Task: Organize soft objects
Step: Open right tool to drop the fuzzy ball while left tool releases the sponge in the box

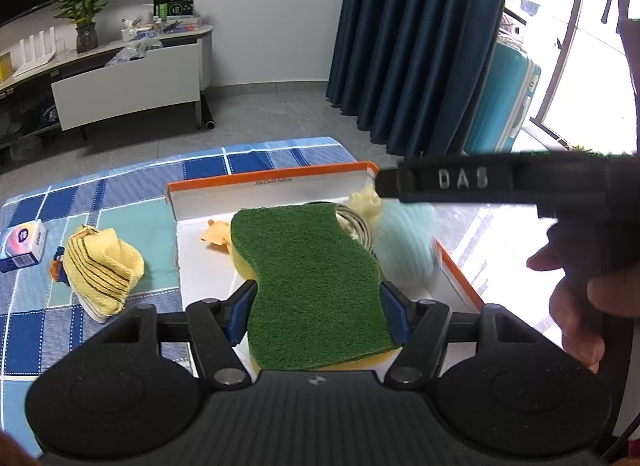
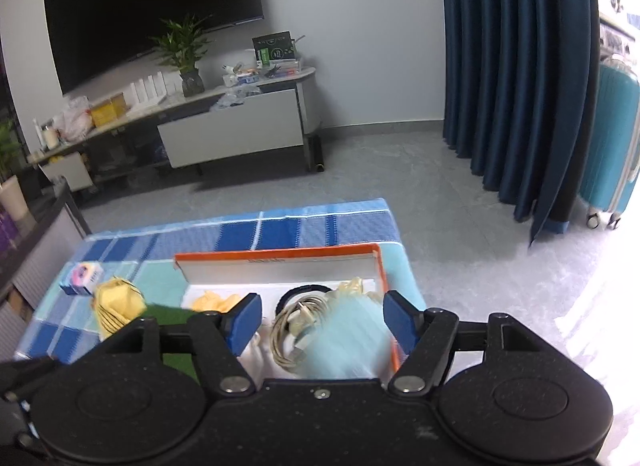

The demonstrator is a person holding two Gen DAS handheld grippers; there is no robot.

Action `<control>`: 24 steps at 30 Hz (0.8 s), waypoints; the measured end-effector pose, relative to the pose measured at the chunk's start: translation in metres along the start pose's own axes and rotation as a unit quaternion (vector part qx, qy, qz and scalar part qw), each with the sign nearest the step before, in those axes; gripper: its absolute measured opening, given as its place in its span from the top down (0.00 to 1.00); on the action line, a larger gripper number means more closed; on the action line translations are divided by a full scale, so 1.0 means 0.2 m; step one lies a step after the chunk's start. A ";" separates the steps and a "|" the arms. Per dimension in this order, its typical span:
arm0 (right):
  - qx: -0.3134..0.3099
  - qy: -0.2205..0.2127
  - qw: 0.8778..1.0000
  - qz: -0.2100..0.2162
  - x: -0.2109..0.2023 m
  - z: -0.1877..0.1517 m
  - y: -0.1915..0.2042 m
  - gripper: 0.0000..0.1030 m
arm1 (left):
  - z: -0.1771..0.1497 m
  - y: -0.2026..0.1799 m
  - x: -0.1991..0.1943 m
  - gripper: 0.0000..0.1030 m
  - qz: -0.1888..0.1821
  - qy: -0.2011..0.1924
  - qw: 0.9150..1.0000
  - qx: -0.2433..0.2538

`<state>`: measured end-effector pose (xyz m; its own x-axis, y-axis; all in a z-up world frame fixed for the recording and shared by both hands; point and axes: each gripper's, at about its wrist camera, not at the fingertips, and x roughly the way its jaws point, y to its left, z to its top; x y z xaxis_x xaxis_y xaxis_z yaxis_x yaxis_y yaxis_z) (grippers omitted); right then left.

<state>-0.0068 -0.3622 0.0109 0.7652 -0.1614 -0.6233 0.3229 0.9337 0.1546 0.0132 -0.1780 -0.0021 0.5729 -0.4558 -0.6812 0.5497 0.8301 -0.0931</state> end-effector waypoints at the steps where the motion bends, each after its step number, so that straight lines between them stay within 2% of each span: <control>1: 0.002 0.001 1.000 0.002 0.00 0.00 0.00 0.18 | 0.00 0.00 0.00 0.35 0.000 0.001 1.000 0.001; 10: 0.005 -0.036 0.999 -0.027 -0.15 0.01 -0.04 0.17 | -0.01 -0.06 0.02 0.35 -0.041 0.012 0.999 0.008; 11: 0.005 -0.038 0.999 -0.027 -0.17 0.01 -0.04 0.16 | -0.01 -0.07 0.02 0.29 -0.048 0.014 0.999 0.010; 12: 0.005 -0.039 0.999 -0.026 -0.19 0.01 -0.04 0.16 | -0.01 -0.08 0.02 0.19 -0.055 0.015 0.998 0.013; 14: 0.002 -0.042 0.999 -0.025 -0.21 0.01 -0.04 0.16 | -0.02 -0.09 0.01 0.12 -0.058 0.010 0.998 0.019; 24: -0.005 -0.054 0.998 -0.027 -0.31 -0.03 0.00 0.16 | -0.03 -0.03 -0.06 0.09 -0.053 -0.005 0.999 -0.003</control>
<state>-0.0567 -0.3502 0.0445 0.8025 -0.2436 -0.5446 0.3597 0.9259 0.1159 -0.0010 -0.1751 0.0029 0.5174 -0.5450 -0.6597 0.6044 0.7785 -0.1691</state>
